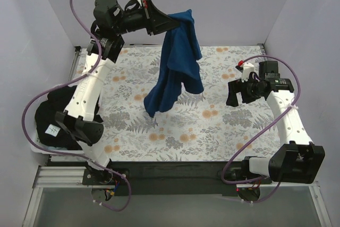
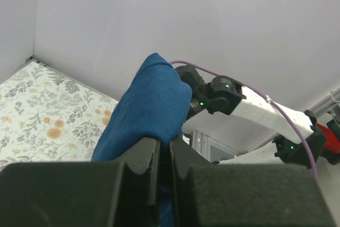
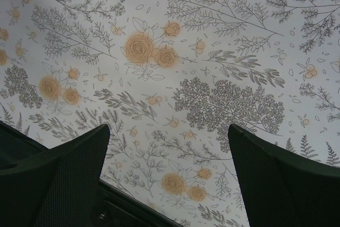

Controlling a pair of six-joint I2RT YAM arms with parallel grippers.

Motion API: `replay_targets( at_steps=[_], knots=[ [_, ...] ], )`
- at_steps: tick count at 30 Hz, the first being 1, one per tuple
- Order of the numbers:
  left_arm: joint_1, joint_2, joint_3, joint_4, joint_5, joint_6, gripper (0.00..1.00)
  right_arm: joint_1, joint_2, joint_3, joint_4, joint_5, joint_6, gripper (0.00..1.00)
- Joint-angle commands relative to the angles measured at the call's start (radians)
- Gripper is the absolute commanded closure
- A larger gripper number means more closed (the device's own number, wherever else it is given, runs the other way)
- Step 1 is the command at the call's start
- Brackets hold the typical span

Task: Fold and stack the t-shirts
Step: Move the tshirt to the center of the board, then flatten the tshirt out

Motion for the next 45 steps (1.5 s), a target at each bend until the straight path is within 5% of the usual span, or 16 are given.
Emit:
replay_targets(
  at_steps=[1, 5, 7, 10, 12, 14, 18, 21, 31, 45],
  knots=[
    [0.01, 0.015, 0.098, -0.009, -0.061, 0.054, 1.0, -0.008, -0.008, 0.052, 0.019, -0.028, 0.009, 0.02],
    [0.02, -0.066, -0.041, -0.009, -0.011, 0.077, 1.0, -0.015, -0.019, 0.058, 0.019, -0.028, 0.002, 0.02],
    [0.035, -0.169, -0.261, -0.017, 0.028, 0.106, 0.95, -0.017, -0.023, 0.054, 0.019, -0.031, -0.009, 0.02],
    [0.141, -0.259, -0.596, -0.06, 0.118, 0.164, 0.46, -0.018, -0.025, 0.045, 0.019, -0.03, -0.035, 0.02],
    [0.268, -0.311, -0.76, -0.188, 0.135, 0.305, 0.32, -0.018, -0.023, 0.031, 0.018, -0.028, -0.05, 0.02],
    [0.413, -0.319, -0.82, -0.312, 0.053, 0.459, 0.31, -0.017, -0.017, 0.02, 0.016, -0.025, -0.07, 0.02],
    [0.506, -0.299, -0.851, -0.46, -0.035, 0.627, 0.31, -0.011, 0.021, 0.028, 0.022, -0.05, -0.084, 0.02],
    [0.462, -0.317, -0.891, -0.5, -0.012, 0.675, 0.31, 0.011, 0.084, 0.052, 0.045, -0.054, -0.074, 0.09],
    [-0.061, -0.337, -1.055, -0.344, -0.353, 0.667, 0.3, 0.132, 0.433, 0.274, 0.107, -0.107, 0.023, 0.21],
    [-0.37, 0.05, -0.706, -0.252, -0.715, 0.871, 0.32, 0.154, 0.736, 0.466, 0.104, -0.185, 0.072, 0.29]
  ],
)
